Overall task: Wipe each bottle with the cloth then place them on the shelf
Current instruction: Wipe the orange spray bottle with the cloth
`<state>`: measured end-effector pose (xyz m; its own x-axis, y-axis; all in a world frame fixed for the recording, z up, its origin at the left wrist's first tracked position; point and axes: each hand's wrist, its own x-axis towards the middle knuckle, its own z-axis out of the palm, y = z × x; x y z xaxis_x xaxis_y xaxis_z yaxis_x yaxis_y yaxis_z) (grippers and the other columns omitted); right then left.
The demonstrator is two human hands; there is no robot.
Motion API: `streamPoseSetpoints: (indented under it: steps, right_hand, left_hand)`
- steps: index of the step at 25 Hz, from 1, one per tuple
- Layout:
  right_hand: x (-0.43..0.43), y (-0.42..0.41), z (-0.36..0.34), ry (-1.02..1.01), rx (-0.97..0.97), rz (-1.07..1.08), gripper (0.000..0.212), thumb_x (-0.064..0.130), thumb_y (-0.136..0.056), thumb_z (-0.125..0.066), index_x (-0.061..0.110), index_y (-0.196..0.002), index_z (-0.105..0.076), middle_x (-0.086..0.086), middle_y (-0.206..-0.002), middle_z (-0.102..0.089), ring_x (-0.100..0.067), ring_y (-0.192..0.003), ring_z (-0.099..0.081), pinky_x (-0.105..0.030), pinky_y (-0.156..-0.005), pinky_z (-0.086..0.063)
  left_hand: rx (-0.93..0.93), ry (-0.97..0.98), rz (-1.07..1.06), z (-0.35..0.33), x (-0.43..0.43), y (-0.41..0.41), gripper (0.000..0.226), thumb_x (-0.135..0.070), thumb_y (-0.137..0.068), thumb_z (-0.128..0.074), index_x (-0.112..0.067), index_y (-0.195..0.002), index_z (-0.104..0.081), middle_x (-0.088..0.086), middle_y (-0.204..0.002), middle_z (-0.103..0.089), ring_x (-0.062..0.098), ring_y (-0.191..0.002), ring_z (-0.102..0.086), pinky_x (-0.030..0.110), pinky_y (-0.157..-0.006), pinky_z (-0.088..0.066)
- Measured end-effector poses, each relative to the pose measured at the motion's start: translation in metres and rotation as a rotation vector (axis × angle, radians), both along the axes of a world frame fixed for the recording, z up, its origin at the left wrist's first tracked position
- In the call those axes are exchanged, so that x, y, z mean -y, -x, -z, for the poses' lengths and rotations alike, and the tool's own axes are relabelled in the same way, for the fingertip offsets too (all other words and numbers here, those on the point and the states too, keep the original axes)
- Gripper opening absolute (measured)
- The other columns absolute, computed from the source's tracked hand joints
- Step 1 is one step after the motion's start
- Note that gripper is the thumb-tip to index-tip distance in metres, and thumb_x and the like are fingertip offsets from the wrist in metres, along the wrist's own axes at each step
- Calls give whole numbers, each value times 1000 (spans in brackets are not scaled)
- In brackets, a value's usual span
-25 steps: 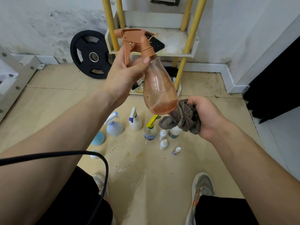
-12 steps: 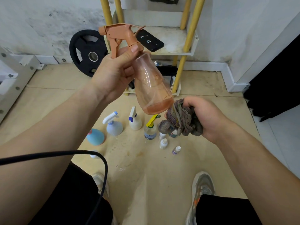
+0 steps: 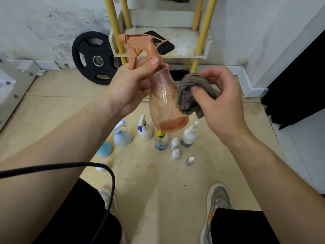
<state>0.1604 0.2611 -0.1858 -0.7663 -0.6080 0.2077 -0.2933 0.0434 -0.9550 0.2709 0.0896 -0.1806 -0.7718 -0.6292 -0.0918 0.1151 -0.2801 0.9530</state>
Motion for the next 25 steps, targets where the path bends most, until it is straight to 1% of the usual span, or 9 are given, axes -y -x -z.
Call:
streamPoseSetpoints:
  steps: [2, 5, 10, 13, 15, 17, 21, 23, 25]
  right_hand:
    - [1, -5, 6, -53, -244, -14, 24, 22, -87, -71, 26, -110, -66, 11, -105, -67, -7, -100, -63, -28, -87, -52]
    - [0, -14, 17, -138, -464, -46, 42, 26, -89, -73, 13, -128, -62, 0, -121, -61, -6, -110, -55, -11, -95, -40]
    - [-10, -30, 39, -148, -651, -131, 41, 17, -88, -72, 9, -127, -65, -7, -127, -60, -20, -115, -60, -33, -97, -51]
    - [-12, -28, 44, -155, -708, -139, 39, 16, -90, -70, 9, -128, -65, -8, -126, -61, -23, -113, -61, -35, -97, -52]
    - [-9, -24, 41, -144, -641, -112, 37, 18, -92, -69, 10, -128, -65, -6, -122, -63, -17, -110, -61, -24, -96, -49]
    - [-4, -16, 37, -138, -429, -61, 34, 22, -94, -68, 17, -128, -66, 2, -118, -67, -8, -107, -62, -16, -93, -47]
    - [1, -6, 42, -198, 53, -11, 28, 33, -101, -58, 28, -126, -68, 16, -111, -72, 1, -106, -65, -29, -95, -53]
    - [-4, -14, 47, -193, 53, -9, 23, 28, -101, -57, 30, -121, -69, 16, -105, -73, 0, -101, -65, -27, -90, -53]
    - [-10, -28, 48, -136, -137, -26, 28, 19, -99, -60, 22, -125, -68, 9, -112, -71, -3, -105, -64, -23, -90, -51]
  left_hand:
    - [20, -19, -36, 1, -10, 5, 23, -21, -89, -67, -7, -109, -69, 10, -104, -75, 19, -84, -73, 30, -70, -58]
    - [65, -28, -90, 0, -16, 8, 19, -23, -89, -70, -10, -103, -72, 12, -103, -74, 18, -74, -71, 27, -66, -56]
    - [117, -41, -233, -1, -5, 1, 8, -24, -88, -74, -18, -82, -74, 5, -83, -73, 11, -55, -61, 23, -57, -48]
    - [123, -66, -245, -1, -2, -1, 7, -23, -88, -75, -16, -89, -73, 8, -91, -73, 16, -64, -67, 26, -61, -52]
    - [133, -75, -191, 1, -7, 0, 17, -22, -88, -74, -11, -101, -71, 9, -95, -75, 17, -68, -71, 26, -60, -55]
    - [145, -54, -123, 2, -17, 2, 21, -23, -88, -73, -8, -104, -71, 9, -93, -75, 16, -67, -71, 25, -57, -54]
    - [123, -80, -161, -2, -21, 4, 14, -23, -89, -73, -12, -97, -71, 7, -90, -75, 15, -65, -70, 24, -57, -53]
    - [120, -100, -219, -3, -14, 2, 12, -23, -89, -74, -14, -96, -71, 5, -88, -74, 14, -63, -69, 23, -57, -53]
    - [135, -118, -272, -1, -8, 0, 9, -25, -88, -74, -17, -92, -71, 4, -89, -73, 14, -63, -69, 22, -57, -53]
